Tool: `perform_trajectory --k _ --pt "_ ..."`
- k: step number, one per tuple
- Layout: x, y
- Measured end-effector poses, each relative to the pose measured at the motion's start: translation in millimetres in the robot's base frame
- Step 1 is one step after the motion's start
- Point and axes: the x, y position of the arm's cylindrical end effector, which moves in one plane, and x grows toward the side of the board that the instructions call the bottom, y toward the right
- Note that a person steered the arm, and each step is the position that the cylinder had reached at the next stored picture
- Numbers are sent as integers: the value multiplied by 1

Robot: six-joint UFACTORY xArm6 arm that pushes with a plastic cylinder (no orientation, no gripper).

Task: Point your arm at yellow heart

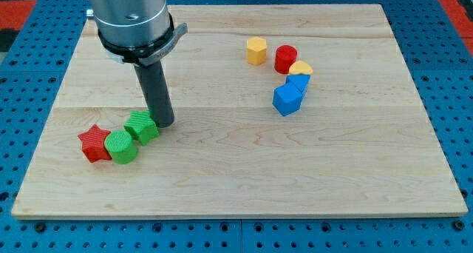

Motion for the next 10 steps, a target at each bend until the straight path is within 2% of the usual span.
perform_trajectory --k 1,2,4,5,6,10 --pt "0 -17" --pt "0 -10" --pt "52 151" --pt "32 244" --pt "33 274" --pt "56 294"
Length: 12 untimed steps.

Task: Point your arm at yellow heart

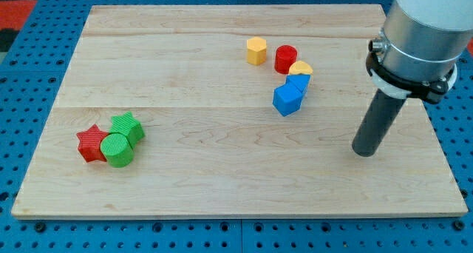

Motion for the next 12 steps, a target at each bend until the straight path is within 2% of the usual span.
perform_trajectory --k 1,2,5,9,10,12 --pt "14 7" --pt "5 22" --pt "-19 21" --pt "-83 -2" --pt "-130 -28" --pt "-163 -49"
